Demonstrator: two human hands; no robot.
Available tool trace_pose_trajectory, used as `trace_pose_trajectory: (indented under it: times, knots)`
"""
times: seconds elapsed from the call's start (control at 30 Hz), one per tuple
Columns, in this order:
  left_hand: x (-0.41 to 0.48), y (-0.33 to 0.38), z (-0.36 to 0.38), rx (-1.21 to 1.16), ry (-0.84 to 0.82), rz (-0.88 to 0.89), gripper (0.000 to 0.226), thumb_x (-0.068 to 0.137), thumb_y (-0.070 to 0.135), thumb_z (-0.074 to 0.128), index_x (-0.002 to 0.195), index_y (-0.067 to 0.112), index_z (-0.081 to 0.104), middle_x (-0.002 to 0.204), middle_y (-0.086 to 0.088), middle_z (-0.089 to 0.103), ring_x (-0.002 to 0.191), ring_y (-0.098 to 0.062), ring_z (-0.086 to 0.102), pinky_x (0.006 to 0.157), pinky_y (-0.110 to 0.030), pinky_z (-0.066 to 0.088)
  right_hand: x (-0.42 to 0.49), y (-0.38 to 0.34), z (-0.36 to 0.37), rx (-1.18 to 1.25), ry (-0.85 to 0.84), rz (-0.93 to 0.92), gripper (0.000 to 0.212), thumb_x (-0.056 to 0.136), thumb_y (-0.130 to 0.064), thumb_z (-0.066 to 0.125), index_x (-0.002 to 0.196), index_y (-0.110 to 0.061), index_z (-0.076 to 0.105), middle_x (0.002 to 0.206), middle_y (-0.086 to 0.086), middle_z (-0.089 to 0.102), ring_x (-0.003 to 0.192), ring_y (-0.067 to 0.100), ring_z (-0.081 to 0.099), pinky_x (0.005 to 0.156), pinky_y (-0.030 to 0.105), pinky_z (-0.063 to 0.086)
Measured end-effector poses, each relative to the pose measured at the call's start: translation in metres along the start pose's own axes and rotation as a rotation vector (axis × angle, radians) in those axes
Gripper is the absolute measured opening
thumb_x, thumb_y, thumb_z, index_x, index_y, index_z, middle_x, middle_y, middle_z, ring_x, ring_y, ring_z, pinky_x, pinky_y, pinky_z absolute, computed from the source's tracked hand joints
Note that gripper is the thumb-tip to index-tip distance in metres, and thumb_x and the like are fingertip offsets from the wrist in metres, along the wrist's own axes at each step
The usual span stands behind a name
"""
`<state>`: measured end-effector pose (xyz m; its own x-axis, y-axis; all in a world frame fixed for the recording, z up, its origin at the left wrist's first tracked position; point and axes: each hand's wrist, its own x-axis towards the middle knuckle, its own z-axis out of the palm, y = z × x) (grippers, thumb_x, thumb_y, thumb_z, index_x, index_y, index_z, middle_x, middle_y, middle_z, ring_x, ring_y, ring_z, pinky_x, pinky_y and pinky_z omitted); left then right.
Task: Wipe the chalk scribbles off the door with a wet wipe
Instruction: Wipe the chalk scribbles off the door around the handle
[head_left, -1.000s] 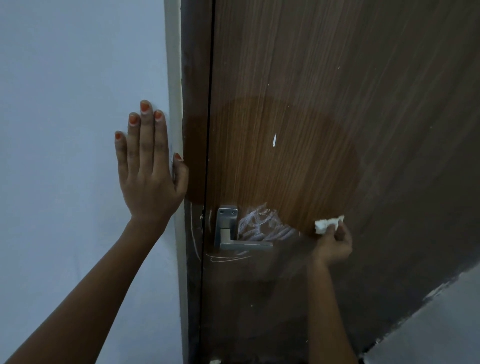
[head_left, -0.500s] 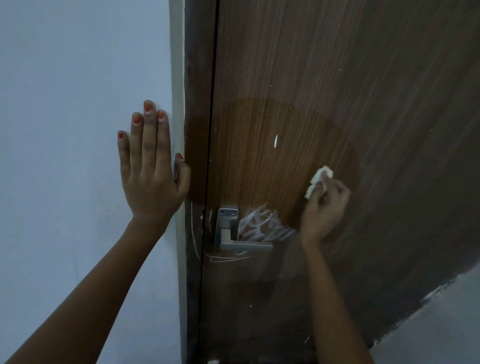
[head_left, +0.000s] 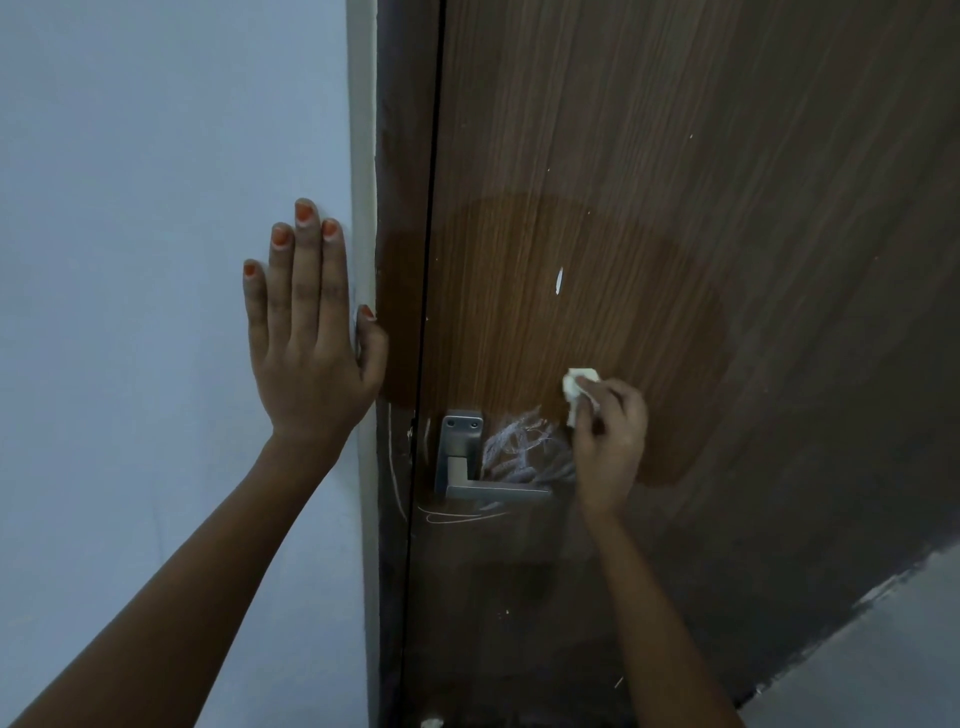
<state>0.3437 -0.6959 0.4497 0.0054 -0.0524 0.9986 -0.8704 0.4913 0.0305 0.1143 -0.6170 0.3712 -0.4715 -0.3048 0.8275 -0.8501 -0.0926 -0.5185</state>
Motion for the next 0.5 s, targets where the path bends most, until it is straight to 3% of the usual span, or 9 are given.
trace_pose_trajectory:
  times: [0.1,0.2,0.3,0.4,0.5]
  knots:
    - [0.0,0.0,0.0,-0.001,-0.002,0.002,0.054,0.09,0.015,0.047,0.139,-0.003,0.03,0.137,-0.028,0.042,0.13,-0.037,0.032,0.116,-0.033,0.004,-0.003,-0.019,0.012,-0.083,-0.215,-0.334,0.029,0.075,0.0,0.067,0.103,-0.005,0.068,0.1,0.017,0.063,0.092,0.021,0.052,0.076,0.014,0.041]
    - [0.0,0.0,0.0,0.007,-0.008,0.005,0.055,0.091,0.015,0.047,0.14,-0.003,0.03,0.138,-0.027,0.042,0.131,-0.036,0.03,0.116,-0.033,0.005,-0.013,-0.011,0.016,-0.164,-0.432,-0.587,0.046,0.066,0.002,0.075,0.11,-0.008,0.066,0.099,0.015,0.065,0.092,0.017,0.043,0.063,0.022,0.051]
    - [0.0,0.0,0.0,0.011,-0.009,0.008,0.055,0.09,0.015,0.048,0.139,-0.002,0.031,0.138,-0.027,0.042,0.131,-0.034,0.029,0.116,-0.034,0.006,-0.012,0.002,0.007,-0.224,-0.586,-0.678,0.055,0.057,0.004,0.082,0.107,-0.013,0.068,0.096,0.008,0.065,0.088,0.016,0.046,0.054,0.022,0.05]
    - [0.0,0.0,0.0,0.011,-0.007,0.006,0.054,0.091,0.016,0.047,0.139,-0.001,0.03,0.137,-0.027,0.043,0.131,-0.034,0.029,0.116,-0.034,0.006,-0.004,0.006,-0.003,-0.293,-0.715,-0.784,0.059,0.049,0.003,0.085,0.102,-0.017,0.07,0.094,0.003,0.066,0.081,0.017,0.059,0.053,0.02,0.049]
    - [0.0,0.0,0.0,0.003,-0.008,0.006,0.053,0.092,0.017,0.044,0.139,-0.001,0.03,0.137,-0.026,0.042,0.131,-0.034,0.029,0.116,-0.034,0.006,0.004,0.008,-0.007,-0.304,-0.68,-0.83,0.055,0.05,0.004,0.084,0.1,-0.013,0.07,0.094,0.004,0.067,0.081,0.017,0.06,0.056,0.022,0.05]
